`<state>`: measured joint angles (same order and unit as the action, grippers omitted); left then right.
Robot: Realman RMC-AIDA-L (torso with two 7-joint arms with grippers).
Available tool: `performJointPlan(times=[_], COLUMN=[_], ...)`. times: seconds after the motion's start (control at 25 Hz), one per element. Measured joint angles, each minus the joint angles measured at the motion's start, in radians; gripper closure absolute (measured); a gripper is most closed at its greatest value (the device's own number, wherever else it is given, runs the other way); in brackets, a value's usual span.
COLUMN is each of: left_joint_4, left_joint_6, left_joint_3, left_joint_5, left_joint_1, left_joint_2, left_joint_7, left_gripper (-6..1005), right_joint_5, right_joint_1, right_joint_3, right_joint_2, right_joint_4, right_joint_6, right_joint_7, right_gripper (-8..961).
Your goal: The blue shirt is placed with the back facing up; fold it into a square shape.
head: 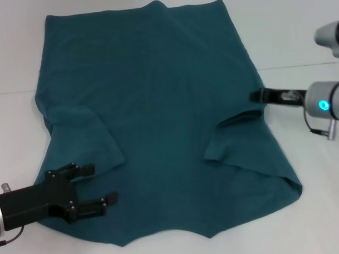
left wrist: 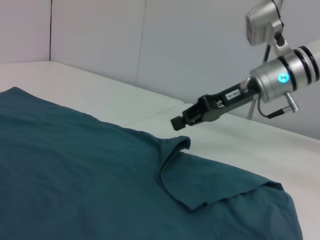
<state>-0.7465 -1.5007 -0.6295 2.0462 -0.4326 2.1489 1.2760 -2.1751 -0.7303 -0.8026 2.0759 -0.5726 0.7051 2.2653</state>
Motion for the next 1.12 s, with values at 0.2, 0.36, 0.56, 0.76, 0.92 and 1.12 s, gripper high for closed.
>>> performJointPlan(times=[0.2,0.36,0.56,0.76,0.92,1.12], left_joint_4=[0.000,-0.001,-0.001,-0.001,0.000,0.000], left_joint_6=[0.002,0.002,-0.001,0.000,0.001,0.002], left_joint_3=[0.001,-0.001,-0.003,-0.002,-0.003,-0.002], left_joint_5=[0.000,0.000,0.000,0.000,0.000,0.000], left_joint_1=[0.000,-0.001,-0.007,-0.011,-0.013,-0.012], left_joint_2=[0.000,0.000,0.001,0.004,0.004,0.001], left_joint_7=[0.000,0.002,0.008,0.010,0.011,0.011], left_gripper=[66,66,66,66,66,65], right_joint_5=[0.002,0.002,-0.005,-0.055,-0.092,-0.114], right_joint_1=[0.083,0.125,0.128,0.100,0.073,0.041], right_joint_3=[0.000,0.000,-0.004,-0.008,-0.009,-0.038], right_joint_2=[-0.006,-0.019,-0.043,-0.042,-0.021,0.003], right_joint_4=[-0.091,-0.138,-0.113,-0.077,-0.061,-0.033], right_joint_6=[0.107,0.178,0.206,0.184,0.128,0.043], right_joint_7=[0.010,0.016,0.016,0.016,0.011,0.006], right_gripper=[832,833,834,836,837,870])
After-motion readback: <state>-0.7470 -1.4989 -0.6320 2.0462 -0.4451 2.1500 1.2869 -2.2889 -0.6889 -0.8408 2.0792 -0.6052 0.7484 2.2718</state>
